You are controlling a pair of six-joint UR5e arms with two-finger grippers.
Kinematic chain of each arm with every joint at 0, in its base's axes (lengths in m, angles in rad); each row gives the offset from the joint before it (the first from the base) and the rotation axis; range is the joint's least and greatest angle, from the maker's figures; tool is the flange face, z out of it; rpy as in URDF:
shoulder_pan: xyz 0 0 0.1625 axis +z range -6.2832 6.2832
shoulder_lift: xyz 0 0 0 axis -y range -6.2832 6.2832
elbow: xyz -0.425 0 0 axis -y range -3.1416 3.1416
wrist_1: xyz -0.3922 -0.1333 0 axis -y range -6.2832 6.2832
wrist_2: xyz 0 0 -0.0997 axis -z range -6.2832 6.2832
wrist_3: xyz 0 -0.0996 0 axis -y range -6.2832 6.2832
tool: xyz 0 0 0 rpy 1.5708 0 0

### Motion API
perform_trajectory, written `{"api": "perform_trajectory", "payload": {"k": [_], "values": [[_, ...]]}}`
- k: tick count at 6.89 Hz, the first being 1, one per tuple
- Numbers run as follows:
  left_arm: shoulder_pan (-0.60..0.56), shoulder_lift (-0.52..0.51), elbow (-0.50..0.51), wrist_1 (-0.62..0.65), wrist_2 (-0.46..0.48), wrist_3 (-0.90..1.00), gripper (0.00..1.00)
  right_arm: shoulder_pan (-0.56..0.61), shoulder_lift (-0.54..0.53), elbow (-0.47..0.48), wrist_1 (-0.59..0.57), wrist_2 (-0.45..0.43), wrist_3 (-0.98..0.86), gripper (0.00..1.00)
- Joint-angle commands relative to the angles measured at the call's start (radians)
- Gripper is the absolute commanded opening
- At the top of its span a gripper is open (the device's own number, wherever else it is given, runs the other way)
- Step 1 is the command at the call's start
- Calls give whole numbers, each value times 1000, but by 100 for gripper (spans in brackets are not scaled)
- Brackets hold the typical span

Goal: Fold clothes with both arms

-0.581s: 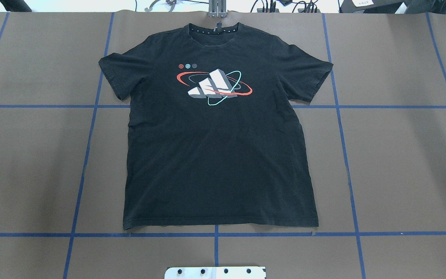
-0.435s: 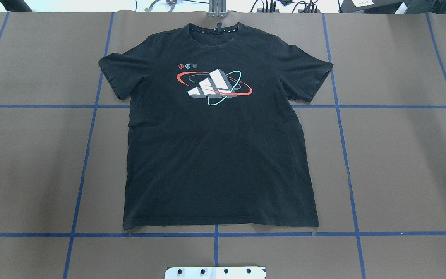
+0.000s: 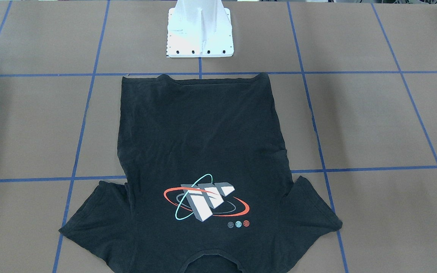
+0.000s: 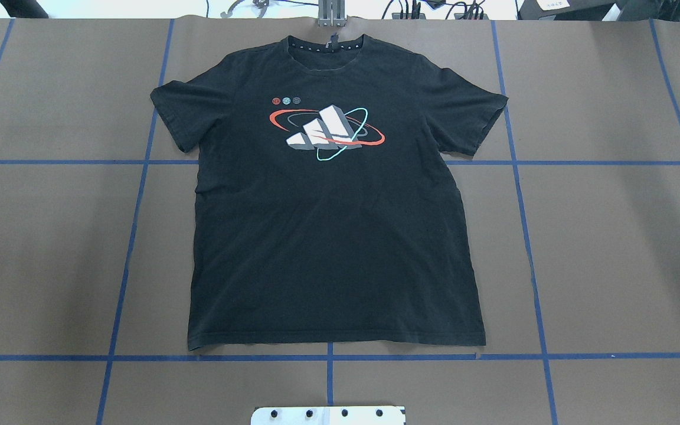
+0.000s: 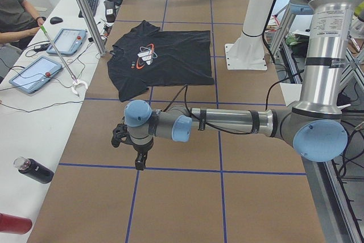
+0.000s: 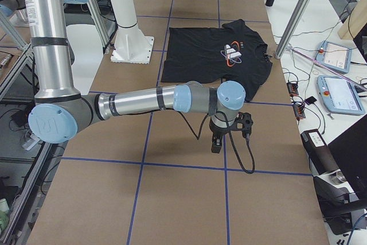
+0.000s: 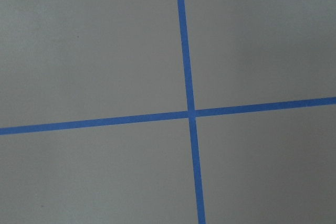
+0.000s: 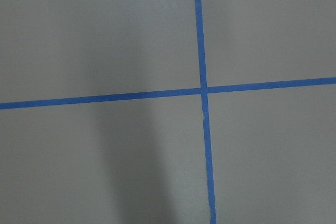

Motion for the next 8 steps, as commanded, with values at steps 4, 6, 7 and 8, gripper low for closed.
{"api": "perform_trajectory", "payload": {"k": [4,6,7,8], "values": [[11,-232,34,-120,2,0,100,-127,96,-134,364,-13,128,100],[15,-219,98,-288,4,-26,100,-196,182,-233,479,-2,282,100],[15,-208,103,-405,5,-32,100,-230,209,-249,565,-9,292,100],[15,-214,123,-430,2,-32,100,-259,211,-306,682,-25,332,100]]}}
